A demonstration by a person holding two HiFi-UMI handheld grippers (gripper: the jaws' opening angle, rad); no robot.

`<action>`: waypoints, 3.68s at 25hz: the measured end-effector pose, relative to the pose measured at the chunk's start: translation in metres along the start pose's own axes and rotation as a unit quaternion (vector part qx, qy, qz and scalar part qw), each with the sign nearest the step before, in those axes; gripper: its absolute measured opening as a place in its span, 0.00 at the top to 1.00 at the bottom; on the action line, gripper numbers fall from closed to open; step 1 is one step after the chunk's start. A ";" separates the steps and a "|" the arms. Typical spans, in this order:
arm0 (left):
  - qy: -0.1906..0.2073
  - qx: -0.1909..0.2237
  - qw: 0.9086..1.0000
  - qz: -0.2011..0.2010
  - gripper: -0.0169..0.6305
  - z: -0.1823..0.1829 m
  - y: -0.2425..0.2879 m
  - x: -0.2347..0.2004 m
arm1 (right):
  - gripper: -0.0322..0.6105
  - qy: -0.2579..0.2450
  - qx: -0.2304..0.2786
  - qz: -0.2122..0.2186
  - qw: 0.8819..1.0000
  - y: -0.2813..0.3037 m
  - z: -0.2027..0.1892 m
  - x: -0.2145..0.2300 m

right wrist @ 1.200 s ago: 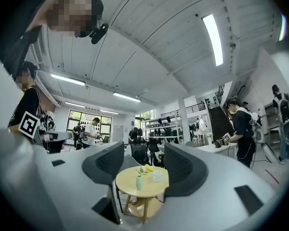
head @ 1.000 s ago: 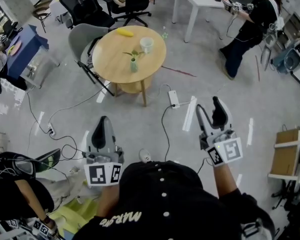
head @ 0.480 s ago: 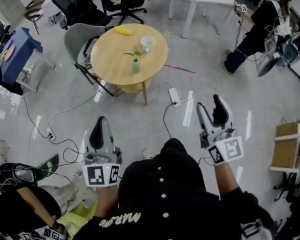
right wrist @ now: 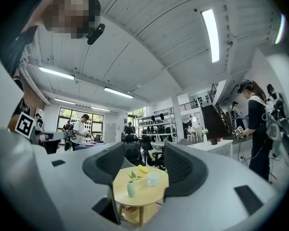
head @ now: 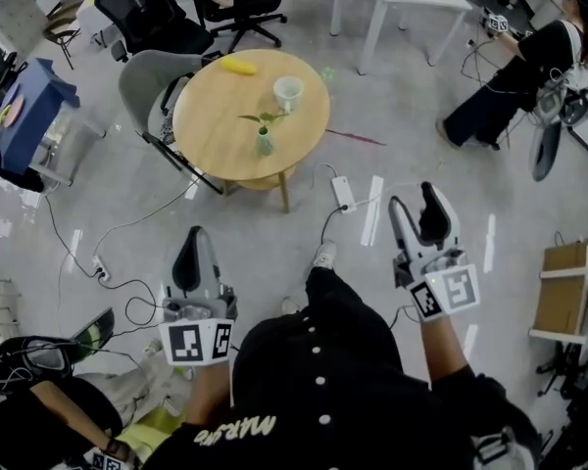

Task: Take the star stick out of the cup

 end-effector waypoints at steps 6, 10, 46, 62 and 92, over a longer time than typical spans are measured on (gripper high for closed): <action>0.007 0.000 1.000 0.004 0.97 0.002 0.058 -0.007 | 0.56 0.007 0.002 0.013 1.000 0.055 0.001 0.029; 0.006 0.000 1.000 0.006 0.97 0.001 0.096 -0.011 | 0.56 0.008 0.000 0.019 1.000 0.089 0.002 0.047; 0.011 0.006 0.998 0.055 0.97 0.007 0.298 -0.084 | 0.56 -0.009 -0.006 0.075 0.997 0.322 0.019 0.123; 0.002 0.009 1.000 0.005 0.97 0.004 0.364 -0.168 | 0.55 0.001 -0.036 0.047 0.998 0.410 0.006 0.090; -0.006 -0.035 0.999 -0.013 0.97 -0.040 0.480 -0.153 | 0.54 0.120 -0.148 0.026 0.981 0.517 -0.138 0.195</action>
Point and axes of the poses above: the fingertips, and each gripper's own axes: y forward along the fingers, x to its right, z out of its top, the point moved 1 cm from there along -y, backward along the fingers, and after that the axes turned 5 degrees about -x, right-handed, at the moved point
